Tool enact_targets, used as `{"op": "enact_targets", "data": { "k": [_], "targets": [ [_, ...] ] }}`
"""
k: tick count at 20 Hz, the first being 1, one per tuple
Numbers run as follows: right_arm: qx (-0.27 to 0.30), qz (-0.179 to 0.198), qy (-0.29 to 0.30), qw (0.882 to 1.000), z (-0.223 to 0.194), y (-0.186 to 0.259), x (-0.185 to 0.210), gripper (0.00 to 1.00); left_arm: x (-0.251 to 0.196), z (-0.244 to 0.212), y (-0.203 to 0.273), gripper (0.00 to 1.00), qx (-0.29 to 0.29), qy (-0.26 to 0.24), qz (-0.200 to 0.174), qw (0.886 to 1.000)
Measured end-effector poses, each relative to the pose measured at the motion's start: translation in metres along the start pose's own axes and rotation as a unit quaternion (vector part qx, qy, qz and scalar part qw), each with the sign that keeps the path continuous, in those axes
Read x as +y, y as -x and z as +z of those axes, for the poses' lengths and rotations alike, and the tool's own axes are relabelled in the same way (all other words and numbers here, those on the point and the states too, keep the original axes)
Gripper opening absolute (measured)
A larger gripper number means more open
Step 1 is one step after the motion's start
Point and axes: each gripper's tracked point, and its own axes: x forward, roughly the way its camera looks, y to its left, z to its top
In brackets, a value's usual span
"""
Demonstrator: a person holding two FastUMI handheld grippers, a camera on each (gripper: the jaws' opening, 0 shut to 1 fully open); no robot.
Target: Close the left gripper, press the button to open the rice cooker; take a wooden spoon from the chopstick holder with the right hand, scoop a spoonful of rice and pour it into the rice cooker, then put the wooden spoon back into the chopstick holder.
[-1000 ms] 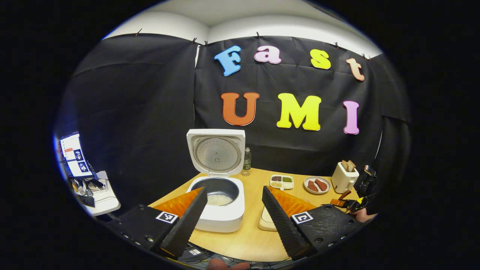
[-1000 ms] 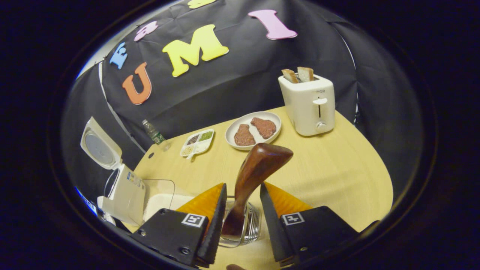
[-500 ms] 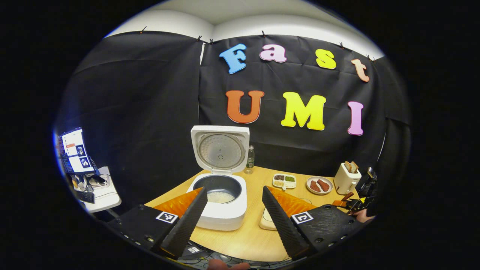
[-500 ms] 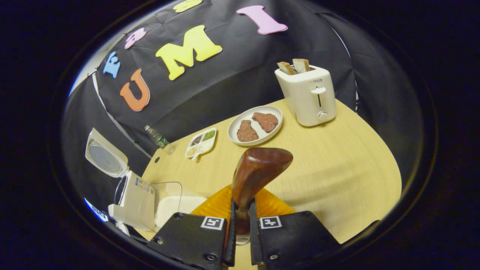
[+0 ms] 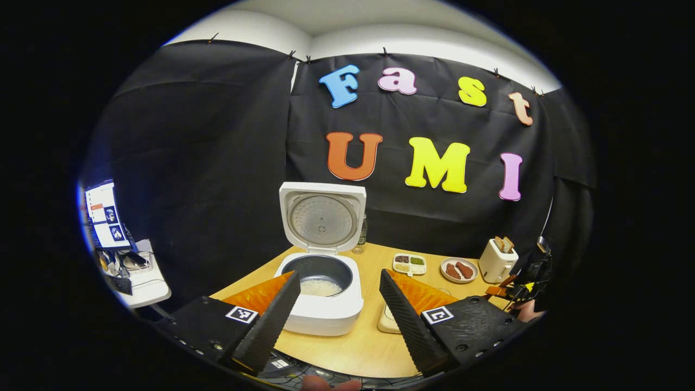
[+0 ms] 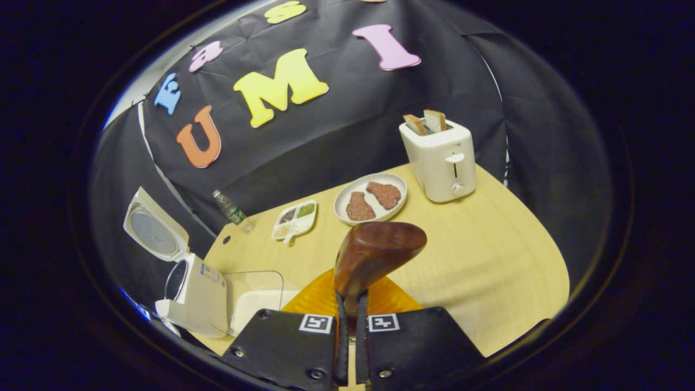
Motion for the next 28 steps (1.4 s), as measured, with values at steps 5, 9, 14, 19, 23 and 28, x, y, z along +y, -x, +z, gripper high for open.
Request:
{"op": "enact_targets", "data": {
  "k": [5, 9, 14, 19, 23, 28],
  "targets": [
    [-0.040, 0.004, 0.038, 0.998, 0.035, 0.028, 0.051, 0.10, 0.021, 0.006, 0.001, 0.95, -0.016, 0.008, -0.022, 1.000],
    [-0.051, 0.027, 0.087, 0.995, 0.035, 0.036, 0.112, 0.10, 0.043, 0.015, 0.007, 0.94, -0.036, 0.001, -0.032, 0.999],
    [-0.019, 0.037, 0.154, 0.987, -0.009, 0.007, 0.157, 0.10, 0.076, 0.012, 0.018, 0.94, -0.033, 0.010, -0.017, 0.999],
    [0.009, 0.004, 0.256, 0.967, -0.064, -0.025, 0.162, 0.10, 0.095, 0.008, 0.025, 0.94, -0.025, 0.027, -0.020, 0.999],
    [0.008, -0.025, 0.309, 0.951, -0.090, -0.036, 0.162, 0.10, 0.107, 0.005, 0.025, 0.94, -0.019, 0.027, -0.019, 0.999],
    [0.020, -0.009, 0.294, 0.956, -0.120, -0.045, 0.179, 0.10, 0.111, 0.002, 0.025, 0.94, -0.008, 0.035, -0.017, 0.999]
  ]
}}
